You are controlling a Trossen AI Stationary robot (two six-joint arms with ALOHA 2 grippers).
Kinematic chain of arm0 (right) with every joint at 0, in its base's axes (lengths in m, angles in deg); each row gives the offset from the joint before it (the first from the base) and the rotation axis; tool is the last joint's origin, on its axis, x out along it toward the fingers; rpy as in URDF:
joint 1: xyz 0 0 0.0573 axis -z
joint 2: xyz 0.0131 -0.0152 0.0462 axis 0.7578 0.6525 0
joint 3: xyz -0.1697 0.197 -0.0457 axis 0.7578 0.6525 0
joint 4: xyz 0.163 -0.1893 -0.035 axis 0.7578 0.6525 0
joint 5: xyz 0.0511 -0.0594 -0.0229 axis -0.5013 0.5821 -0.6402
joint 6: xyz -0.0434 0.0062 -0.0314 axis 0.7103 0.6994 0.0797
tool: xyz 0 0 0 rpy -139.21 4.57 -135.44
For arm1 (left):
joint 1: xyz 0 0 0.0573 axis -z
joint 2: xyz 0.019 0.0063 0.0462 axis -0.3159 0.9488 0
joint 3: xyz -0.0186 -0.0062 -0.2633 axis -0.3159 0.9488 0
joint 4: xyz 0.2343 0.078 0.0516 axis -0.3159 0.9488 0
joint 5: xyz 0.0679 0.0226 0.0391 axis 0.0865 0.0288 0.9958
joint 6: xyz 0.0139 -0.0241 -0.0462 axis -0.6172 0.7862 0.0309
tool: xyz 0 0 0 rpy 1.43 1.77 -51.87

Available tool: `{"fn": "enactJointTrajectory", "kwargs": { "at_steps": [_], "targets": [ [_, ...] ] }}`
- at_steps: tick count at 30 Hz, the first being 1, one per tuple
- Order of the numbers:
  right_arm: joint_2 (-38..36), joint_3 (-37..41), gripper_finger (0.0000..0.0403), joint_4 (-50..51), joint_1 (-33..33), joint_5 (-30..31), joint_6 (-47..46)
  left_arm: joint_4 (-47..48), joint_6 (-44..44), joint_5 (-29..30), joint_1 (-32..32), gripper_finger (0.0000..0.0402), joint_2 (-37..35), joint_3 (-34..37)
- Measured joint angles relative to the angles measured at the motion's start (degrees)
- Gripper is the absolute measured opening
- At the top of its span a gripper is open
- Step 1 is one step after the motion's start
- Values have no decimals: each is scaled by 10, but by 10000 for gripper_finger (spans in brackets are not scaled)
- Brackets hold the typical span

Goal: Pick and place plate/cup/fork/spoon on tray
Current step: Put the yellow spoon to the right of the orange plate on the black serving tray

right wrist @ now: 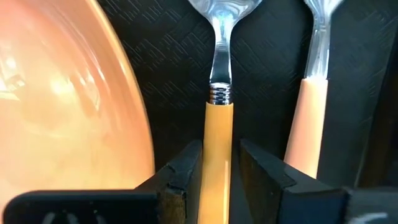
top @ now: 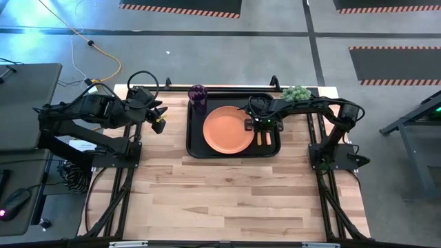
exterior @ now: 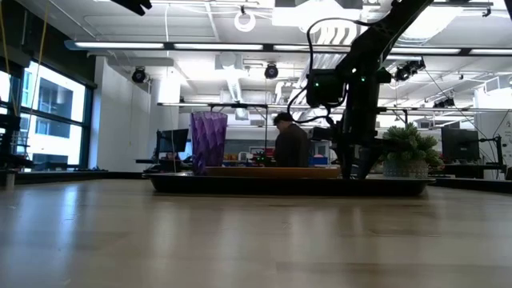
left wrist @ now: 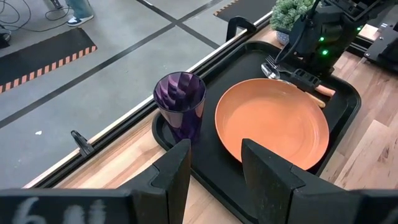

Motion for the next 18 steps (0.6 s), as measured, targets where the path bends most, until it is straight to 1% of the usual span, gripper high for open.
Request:
{"fn": "enactJointTrajectory", "kwargs": {
  "at_steps": [5,13,18],
  "targets": [
    [0,0,99,0,0,1,3,0,0,0,0,133,0,0],
    [0,0,137,-1,0,0,6,0,0,0,0,133,0,0],
    [0,0,150,-1,0,-4,2,0,0,0,0,133,0,0]
  ]
}}
